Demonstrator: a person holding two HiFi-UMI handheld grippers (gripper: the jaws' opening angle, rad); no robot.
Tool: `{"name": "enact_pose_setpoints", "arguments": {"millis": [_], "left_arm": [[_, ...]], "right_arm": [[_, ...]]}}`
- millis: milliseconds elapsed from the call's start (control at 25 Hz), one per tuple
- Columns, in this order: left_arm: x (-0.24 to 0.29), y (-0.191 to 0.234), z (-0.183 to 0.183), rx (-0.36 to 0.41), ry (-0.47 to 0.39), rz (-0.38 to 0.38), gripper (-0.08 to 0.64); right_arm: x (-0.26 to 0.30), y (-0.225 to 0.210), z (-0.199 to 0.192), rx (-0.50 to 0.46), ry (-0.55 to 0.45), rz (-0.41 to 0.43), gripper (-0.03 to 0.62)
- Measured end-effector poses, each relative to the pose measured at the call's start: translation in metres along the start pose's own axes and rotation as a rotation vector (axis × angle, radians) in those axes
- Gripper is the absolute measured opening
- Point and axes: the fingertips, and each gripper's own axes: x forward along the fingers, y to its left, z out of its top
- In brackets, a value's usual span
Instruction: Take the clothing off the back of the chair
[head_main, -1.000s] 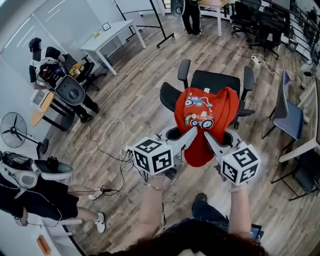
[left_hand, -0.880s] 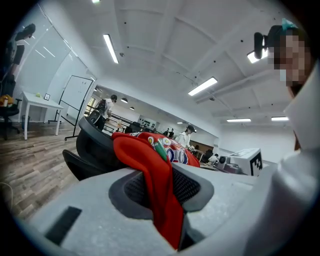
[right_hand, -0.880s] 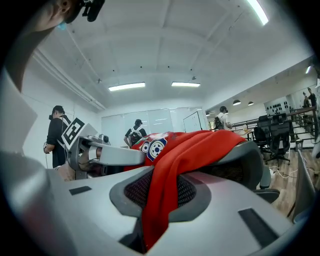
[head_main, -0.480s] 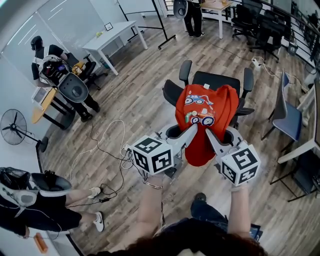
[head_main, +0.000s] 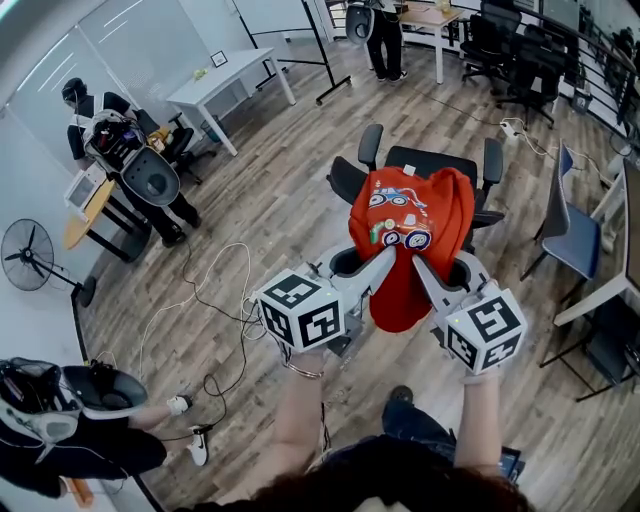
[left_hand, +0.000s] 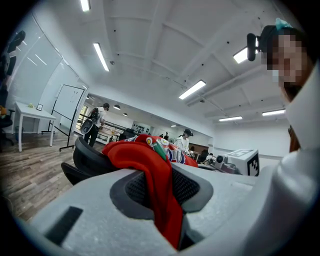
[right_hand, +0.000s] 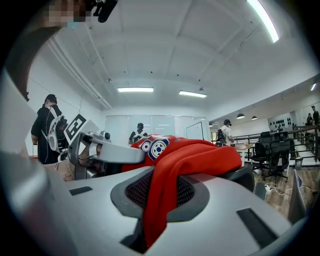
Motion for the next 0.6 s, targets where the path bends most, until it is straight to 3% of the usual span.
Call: {"name": "enact_pose_setpoints", "arguments": {"millis": [600], "left_arm": [[-0.038, -0.030, 0.015, 0.055, -0.032, -0.018, 0.089]], "right_arm": [[-0.022, 0.038, 0.022, -0.054, -0.026, -0.015, 0.051]]}}
